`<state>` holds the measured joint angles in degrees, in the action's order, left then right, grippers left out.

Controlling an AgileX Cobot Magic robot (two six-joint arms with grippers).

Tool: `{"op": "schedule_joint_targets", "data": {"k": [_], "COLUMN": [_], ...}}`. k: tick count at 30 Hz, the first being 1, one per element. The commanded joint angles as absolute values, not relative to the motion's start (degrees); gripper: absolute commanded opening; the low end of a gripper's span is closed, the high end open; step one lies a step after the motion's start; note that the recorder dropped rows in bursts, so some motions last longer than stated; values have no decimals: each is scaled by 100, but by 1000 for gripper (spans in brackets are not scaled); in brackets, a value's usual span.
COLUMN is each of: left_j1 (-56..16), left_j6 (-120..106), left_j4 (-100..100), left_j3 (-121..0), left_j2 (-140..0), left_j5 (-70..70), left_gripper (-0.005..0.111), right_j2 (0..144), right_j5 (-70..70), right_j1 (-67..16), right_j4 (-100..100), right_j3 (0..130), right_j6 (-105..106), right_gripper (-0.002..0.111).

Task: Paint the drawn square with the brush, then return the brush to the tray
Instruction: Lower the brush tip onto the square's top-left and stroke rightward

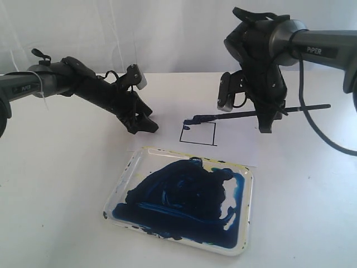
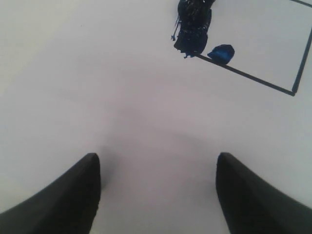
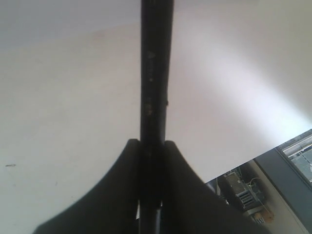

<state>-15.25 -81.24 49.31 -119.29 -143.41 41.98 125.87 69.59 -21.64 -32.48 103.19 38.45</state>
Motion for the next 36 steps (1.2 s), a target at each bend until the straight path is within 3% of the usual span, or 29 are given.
{"op": "schedule_joint_targets", "data": {"k": [1, 36], "left_j1": [-1544, -1544], "left_j6": [-8097, -8097], "left_j4": [4925, 4925], "left_j3": [-11936, -11936], "left_j2": [-14355, -14355], "left_j5": [4281, 4258], "left_gripper": [70, 70], "right_j2": [12453, 12066], "right_j5": [6996, 6996], "right_j1": [-2100, -1814], "right_j4": [-3122, -3304], "right_j3": [10323, 9408], "right_j6": [3873, 3870], "right_gripper": [0, 0]}}
